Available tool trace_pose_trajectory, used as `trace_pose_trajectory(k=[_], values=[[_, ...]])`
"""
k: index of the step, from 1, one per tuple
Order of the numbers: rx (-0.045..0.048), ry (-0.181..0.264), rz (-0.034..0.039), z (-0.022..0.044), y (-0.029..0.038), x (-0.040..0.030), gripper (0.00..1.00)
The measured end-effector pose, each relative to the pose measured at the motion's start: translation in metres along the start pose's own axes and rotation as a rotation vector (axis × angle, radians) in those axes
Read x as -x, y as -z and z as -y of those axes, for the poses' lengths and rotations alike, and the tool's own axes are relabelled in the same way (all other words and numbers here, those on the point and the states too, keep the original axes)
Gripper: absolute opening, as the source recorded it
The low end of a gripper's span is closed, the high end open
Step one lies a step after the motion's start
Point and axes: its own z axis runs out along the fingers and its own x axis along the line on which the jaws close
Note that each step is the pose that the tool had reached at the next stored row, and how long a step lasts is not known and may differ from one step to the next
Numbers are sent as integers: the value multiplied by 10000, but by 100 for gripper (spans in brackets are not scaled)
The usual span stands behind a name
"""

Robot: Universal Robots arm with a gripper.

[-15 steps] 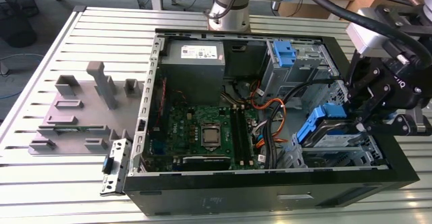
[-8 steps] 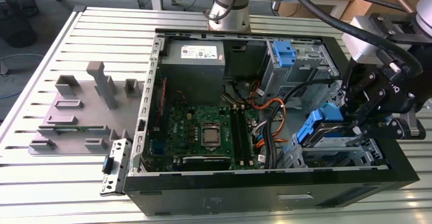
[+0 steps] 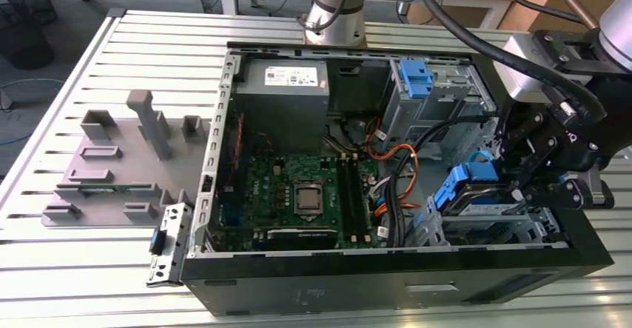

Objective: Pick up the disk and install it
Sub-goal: 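Insert the disk into the insertion slot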

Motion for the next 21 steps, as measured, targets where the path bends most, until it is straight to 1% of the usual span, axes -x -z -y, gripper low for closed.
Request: trace_pose_trajectory(k=[7, 8, 13, 21], values=[[0, 0, 1, 0, -1, 0, 36], [0, 0, 0, 0, 0, 0, 42], [-1, 0, 2, 0, -2, 0, 42], [-30, 1, 3, -6, -5, 0, 42]])
